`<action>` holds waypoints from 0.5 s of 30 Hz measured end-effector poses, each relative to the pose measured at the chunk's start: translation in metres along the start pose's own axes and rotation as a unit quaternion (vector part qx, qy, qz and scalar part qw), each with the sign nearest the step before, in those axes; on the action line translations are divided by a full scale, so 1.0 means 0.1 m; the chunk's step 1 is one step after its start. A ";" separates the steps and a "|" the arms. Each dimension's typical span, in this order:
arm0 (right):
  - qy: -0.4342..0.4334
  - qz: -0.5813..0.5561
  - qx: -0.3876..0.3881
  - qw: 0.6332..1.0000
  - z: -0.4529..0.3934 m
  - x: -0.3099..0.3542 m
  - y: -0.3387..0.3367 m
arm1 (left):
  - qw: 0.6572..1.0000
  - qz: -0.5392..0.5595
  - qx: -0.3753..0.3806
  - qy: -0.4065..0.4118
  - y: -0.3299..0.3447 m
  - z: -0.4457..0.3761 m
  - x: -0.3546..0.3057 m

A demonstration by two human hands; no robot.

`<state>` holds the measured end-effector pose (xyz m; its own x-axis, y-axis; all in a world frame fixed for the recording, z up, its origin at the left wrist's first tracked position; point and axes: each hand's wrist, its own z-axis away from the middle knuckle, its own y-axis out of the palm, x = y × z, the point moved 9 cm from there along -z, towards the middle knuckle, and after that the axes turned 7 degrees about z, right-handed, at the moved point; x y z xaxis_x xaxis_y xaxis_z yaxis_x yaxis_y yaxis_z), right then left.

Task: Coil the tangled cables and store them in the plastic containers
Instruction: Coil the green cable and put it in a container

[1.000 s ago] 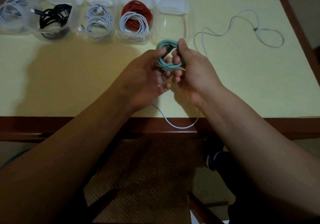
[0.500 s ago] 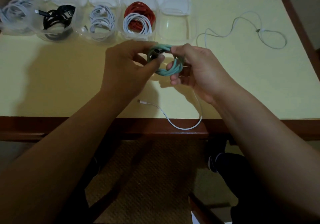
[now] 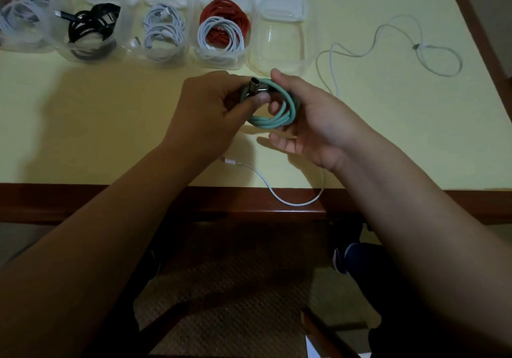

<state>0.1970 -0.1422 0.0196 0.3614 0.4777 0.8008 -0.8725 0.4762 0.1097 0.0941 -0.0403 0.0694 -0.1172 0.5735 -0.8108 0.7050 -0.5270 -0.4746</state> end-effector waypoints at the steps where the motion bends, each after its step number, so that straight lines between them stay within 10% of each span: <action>1: 0.014 -0.020 0.002 1.000 0.00 -0.03 0.02 | 1.000 0.000 0.003 0.006 0.01 0.00 -0.01; 15: -0.052 -0.023 -0.037 0.998 0.05 0.03 0.04 | 1.000 0.002 0.000 0.000 0.08 0.01 -0.02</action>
<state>0.1930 -0.1425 0.0248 0.3611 0.3769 0.8530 -0.8280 0.5503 0.1074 0.0993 -0.0465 0.0673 -0.1141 0.5717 -0.8125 0.7051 -0.5295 -0.4716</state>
